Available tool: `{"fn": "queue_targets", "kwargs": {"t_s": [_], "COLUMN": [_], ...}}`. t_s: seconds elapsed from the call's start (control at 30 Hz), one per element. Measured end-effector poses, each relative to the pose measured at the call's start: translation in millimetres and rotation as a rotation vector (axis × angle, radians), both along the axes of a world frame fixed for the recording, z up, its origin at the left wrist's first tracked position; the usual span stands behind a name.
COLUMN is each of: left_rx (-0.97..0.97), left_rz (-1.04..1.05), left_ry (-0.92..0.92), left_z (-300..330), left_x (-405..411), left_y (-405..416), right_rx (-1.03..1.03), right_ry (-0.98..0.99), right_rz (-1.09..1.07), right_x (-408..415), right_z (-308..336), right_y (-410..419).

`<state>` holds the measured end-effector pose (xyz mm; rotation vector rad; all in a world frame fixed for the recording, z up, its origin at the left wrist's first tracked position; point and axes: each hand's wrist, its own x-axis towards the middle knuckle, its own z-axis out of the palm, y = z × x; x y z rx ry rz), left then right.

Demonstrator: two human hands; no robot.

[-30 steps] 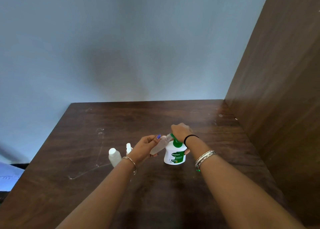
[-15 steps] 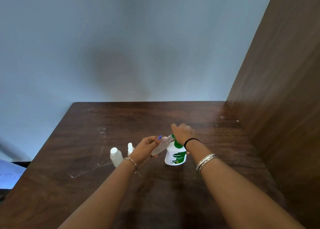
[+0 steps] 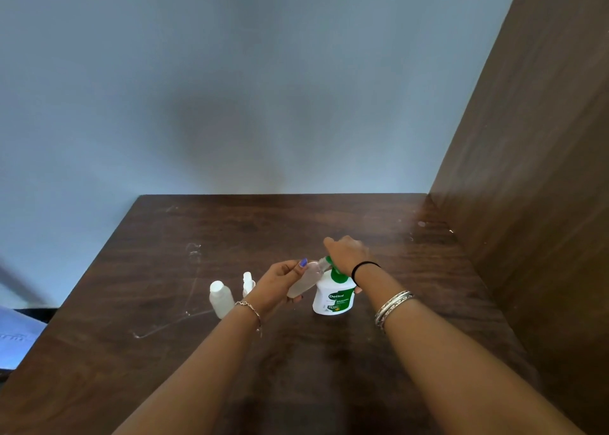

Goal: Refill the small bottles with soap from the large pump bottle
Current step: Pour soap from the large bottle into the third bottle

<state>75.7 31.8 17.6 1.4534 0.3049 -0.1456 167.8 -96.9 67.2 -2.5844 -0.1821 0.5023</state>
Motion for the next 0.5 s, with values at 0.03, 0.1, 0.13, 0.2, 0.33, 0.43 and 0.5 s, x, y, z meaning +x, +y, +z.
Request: {"fn": "queue_targets", "kwargs": {"t_s": [0.03,0.1,0.13,0.2,0.33,0.43,0.5], "left_rx": [-0.006,-0.009,-0.003,0.032,0.051,0.044,0.030], "left_rz": [-0.003,-0.009,-0.010,-0.011,-0.012,-0.003,-0.005], "left_ry": [-0.007,-0.016,-0.016,-0.008,0.007,0.000,-0.012], "left_z": [1.3,2.8,2.7,0.1,-2.3,-1.2,0.4], "left_x": [0.0,0.2,0.5,1.7,0.9,0.2,0.5], "left_y": [0.3,0.9,1.7,2.6,1.7,1.6,1.6], "right_rx": [0.001,0.001,0.003,0.016,0.066,0.050,0.052], "right_ry": [0.028,0.065,0.063,0.016,-0.065,-0.056,-0.039], "right_rz": [0.013,0.031,0.031,-0.003,-0.076,-0.059,-0.054], "right_x": [2.0,3.9,4.0,3.2,-1.9,-2.4,-2.2], "right_z": [1.0,0.9,-0.8,-6.5,-9.5,-3.6,1.9], "right_y": [0.8,1.5,1.4,0.4,-0.4,-1.4,-2.2]}}
